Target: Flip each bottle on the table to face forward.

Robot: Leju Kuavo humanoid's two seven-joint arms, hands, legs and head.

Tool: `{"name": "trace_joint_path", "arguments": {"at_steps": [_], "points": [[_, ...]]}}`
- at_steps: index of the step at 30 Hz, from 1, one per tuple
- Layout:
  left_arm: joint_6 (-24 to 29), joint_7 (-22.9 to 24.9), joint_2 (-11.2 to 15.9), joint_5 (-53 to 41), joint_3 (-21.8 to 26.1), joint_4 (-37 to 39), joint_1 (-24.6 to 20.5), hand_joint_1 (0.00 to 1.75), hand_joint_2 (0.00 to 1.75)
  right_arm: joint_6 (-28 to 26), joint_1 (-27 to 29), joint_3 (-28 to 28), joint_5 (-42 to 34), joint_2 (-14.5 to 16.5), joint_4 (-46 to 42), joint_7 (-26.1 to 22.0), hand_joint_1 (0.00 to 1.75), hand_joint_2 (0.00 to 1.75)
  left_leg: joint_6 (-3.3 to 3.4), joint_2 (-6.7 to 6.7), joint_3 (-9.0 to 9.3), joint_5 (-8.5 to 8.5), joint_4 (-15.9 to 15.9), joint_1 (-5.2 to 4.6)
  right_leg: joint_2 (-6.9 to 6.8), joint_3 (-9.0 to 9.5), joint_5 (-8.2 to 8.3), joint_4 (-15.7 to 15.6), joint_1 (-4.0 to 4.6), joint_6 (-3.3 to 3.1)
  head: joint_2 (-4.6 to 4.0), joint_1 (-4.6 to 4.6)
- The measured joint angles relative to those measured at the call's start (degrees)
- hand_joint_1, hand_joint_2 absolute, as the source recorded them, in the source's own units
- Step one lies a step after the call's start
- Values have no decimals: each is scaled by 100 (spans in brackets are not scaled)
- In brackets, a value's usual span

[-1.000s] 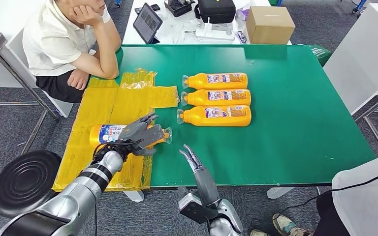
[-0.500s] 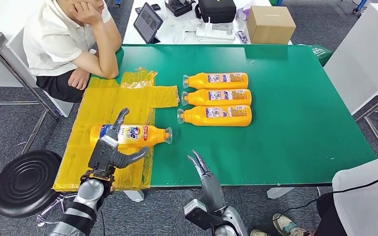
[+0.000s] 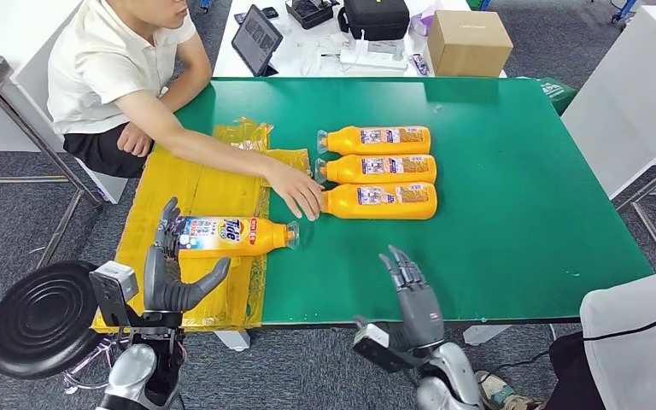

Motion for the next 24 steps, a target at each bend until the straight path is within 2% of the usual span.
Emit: {"name": "trace_joint_path", "arguments": {"at_steps": [4,8,19,24], "points": [[249,-89,-99,-45,-140,-121,225,0,175,114,-272,-355,163,-252,120,52,0,175,1,1,1,0,0,-2,0,0,1,0,-2,1,0,0],[296,-117,-125,-115,-268,-152,306,0,175,179,-454,-501,312,-354,283,137,0,175,0,1,0,0,1,-1,0,0,1,0,1,1,0,-1],[465,-185,-140,-450,-582,-152,267,0,175,436,-1470,-549,969,-539,1592,441,0,175,3,2,1,3,1,2,0,0,3,0,3,2,0,0],[531,-202,-145,-521,-620,-152,234,0,175,509,-1739,-547,1042,-563,1995,486,0,175,3,2,1,3,2,1,0,0,3,0,3,3,0,-1]]}}
